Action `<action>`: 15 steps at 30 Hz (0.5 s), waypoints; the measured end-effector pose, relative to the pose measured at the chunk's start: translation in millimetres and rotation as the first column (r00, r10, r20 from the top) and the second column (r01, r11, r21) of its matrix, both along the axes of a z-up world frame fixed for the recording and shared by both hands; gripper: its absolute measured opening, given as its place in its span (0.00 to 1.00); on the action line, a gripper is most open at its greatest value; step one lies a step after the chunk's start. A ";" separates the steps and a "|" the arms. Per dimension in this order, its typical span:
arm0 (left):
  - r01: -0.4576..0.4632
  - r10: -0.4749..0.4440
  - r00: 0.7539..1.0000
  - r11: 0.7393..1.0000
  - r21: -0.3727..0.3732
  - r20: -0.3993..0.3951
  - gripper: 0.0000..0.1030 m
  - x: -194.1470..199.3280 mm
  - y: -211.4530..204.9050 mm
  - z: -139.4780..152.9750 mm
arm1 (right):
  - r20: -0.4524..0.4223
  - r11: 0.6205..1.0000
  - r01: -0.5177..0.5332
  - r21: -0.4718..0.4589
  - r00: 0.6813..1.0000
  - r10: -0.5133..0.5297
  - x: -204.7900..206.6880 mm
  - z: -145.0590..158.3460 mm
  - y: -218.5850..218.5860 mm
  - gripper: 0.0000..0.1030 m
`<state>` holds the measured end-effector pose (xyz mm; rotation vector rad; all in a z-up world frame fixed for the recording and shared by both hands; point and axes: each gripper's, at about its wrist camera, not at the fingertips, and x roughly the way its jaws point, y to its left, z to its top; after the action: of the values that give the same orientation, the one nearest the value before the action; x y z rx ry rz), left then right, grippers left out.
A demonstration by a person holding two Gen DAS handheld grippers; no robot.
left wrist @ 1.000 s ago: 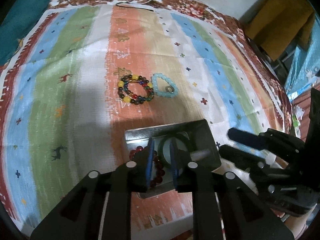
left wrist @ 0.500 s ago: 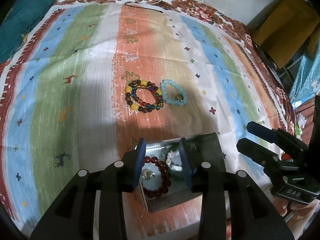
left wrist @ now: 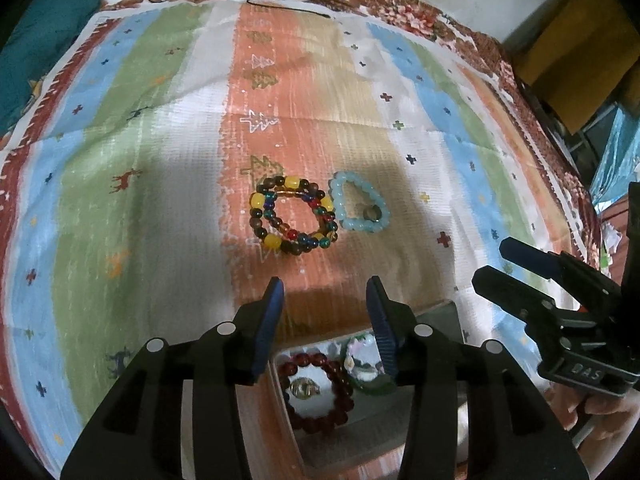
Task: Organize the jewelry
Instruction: 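Move the left gripper to the multicolour bracelet while the right gripper moves to the light blue bracelet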
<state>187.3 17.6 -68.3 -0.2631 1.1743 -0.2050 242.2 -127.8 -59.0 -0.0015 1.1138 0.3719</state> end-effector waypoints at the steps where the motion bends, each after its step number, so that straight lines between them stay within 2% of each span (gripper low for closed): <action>1: 0.002 -0.002 1.000 1.000 0.002 -0.003 0.42 2.7 -0.1 -1.4 | -0.007 1.000 0.007 -0.007 1.000 -0.007 3.6 -2.8 -0.6 0.66; 10: 0.034 -0.033 0.998 0.999 0.017 -0.045 0.43 25.8 -8.9 -17.7 | -0.046 0.999 0.048 0.003 0.998 -0.048 30.9 -16.7 -4.9 0.70; 15: 0.023 -0.023 0.996 1.000 -0.004 -0.082 0.43 36.6 -7.0 -28.0 | -0.066 0.998 0.062 -0.007 0.996 -0.063 44.1 -26.6 -4.0 0.70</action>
<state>223.8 10.5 -96.3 -0.2625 1.2585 -0.2181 286.3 -131.8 -85.6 0.0416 1.1779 0.3152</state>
